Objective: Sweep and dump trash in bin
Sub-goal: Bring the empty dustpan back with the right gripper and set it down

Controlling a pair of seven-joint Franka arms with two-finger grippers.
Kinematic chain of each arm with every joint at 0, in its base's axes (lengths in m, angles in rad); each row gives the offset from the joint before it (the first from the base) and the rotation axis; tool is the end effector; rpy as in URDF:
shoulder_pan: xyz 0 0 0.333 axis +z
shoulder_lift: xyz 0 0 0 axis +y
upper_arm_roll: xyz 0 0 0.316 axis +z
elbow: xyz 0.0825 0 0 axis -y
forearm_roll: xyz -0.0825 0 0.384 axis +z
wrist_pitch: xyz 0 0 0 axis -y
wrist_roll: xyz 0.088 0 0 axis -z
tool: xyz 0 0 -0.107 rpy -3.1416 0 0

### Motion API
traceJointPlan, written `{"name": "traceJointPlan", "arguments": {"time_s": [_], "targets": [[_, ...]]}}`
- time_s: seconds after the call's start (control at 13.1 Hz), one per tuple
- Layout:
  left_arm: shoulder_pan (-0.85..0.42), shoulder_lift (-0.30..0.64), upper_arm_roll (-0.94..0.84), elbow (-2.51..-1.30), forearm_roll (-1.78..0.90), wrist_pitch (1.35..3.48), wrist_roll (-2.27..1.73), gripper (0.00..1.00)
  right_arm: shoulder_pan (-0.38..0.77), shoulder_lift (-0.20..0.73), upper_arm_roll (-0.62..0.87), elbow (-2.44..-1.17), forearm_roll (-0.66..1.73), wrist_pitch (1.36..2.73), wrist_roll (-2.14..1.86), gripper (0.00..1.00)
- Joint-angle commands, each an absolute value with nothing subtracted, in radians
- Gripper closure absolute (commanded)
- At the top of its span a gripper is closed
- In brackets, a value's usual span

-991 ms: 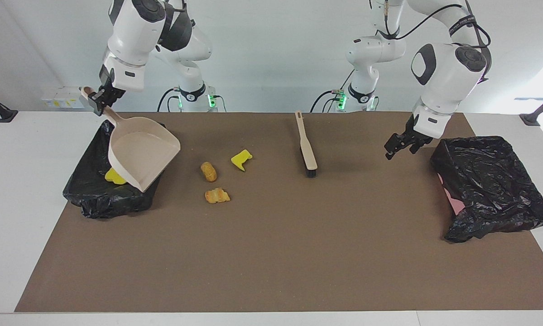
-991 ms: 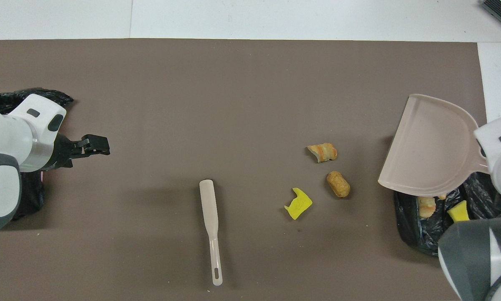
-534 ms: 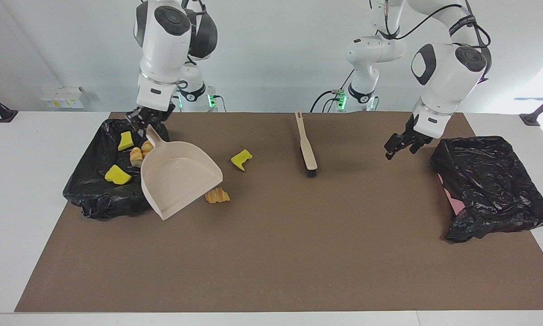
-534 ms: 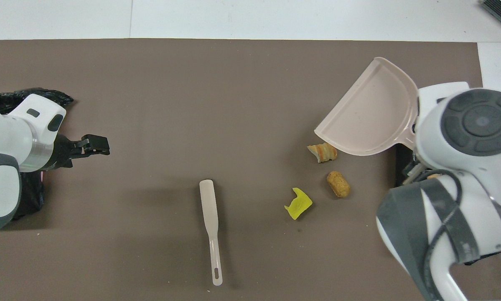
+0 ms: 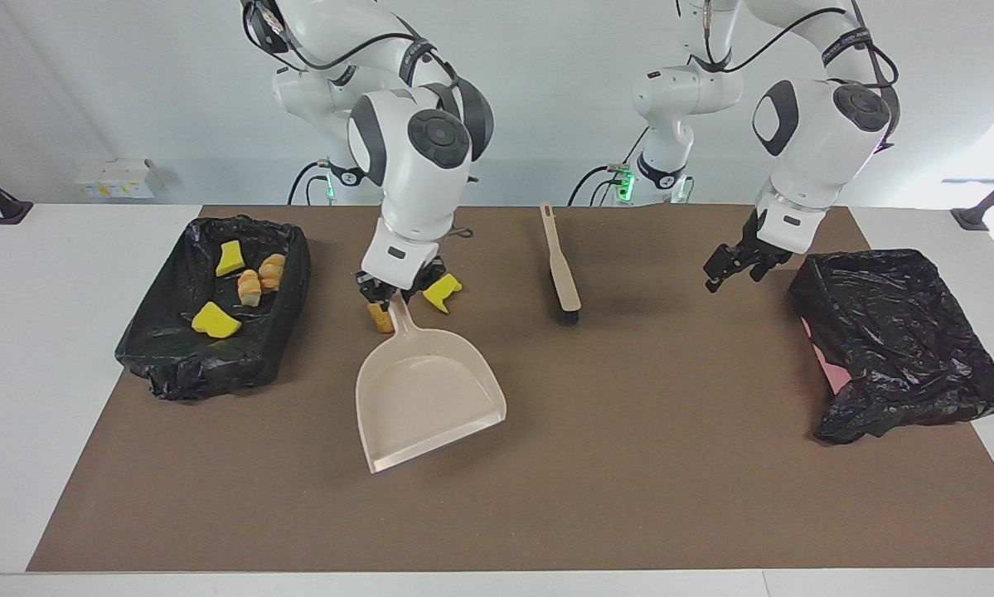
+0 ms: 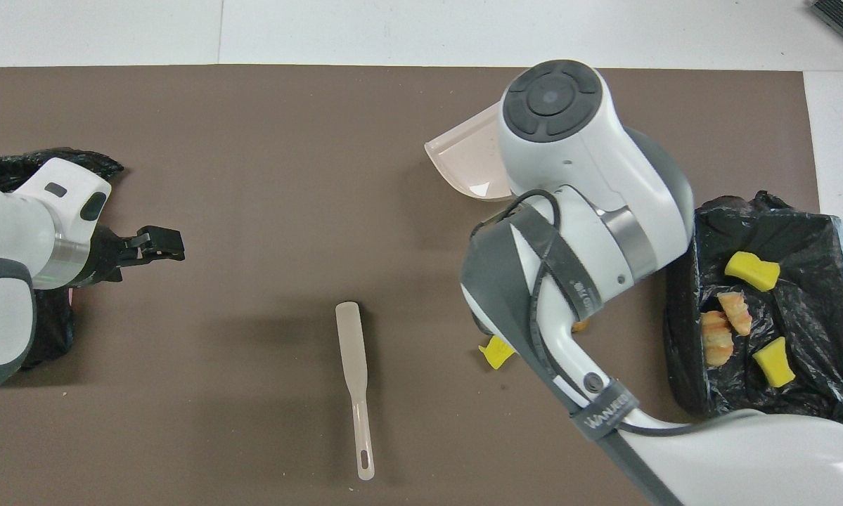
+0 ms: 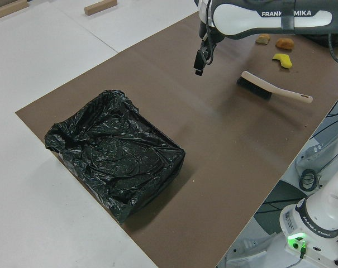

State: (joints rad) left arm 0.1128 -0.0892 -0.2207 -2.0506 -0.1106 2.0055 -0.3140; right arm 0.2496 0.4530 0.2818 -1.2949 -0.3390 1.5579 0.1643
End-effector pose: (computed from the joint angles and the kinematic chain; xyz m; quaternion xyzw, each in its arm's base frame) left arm 0.5295 -0.0665 0.4812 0.9911 0.1251 0.0121 0.0444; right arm 0.6130 0.2758 0.4839 0.9731 0.1850 -0.0448 0.1299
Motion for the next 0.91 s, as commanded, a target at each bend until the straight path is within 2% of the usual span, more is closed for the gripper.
{"name": "traceJointPlan", "arguments": {"time_s": [0.0, 0.23, 0.84], "targets": [[0.123, -0.081, -0.225, -2.033, -0.1, 1.983, -0.31, 0.0, 0.334, 0.599, 0.282, -1.1, -0.304, 1.511, 0.335, 1.0], [0.121, -0.081, -0.225, -2.033, -0.1, 1.983, -0.31, 0.0, 0.402, 0.719, 0.284, -1.01, -0.237, 1.566, 0.529, 1.0], [0.123, -0.081, -0.225, -2.033, -0.1, 1.983, -0.31, 0.0, 0.503, 0.83, 0.284, -0.983, -0.158, 1.781, 0.719, 1.0]]}}
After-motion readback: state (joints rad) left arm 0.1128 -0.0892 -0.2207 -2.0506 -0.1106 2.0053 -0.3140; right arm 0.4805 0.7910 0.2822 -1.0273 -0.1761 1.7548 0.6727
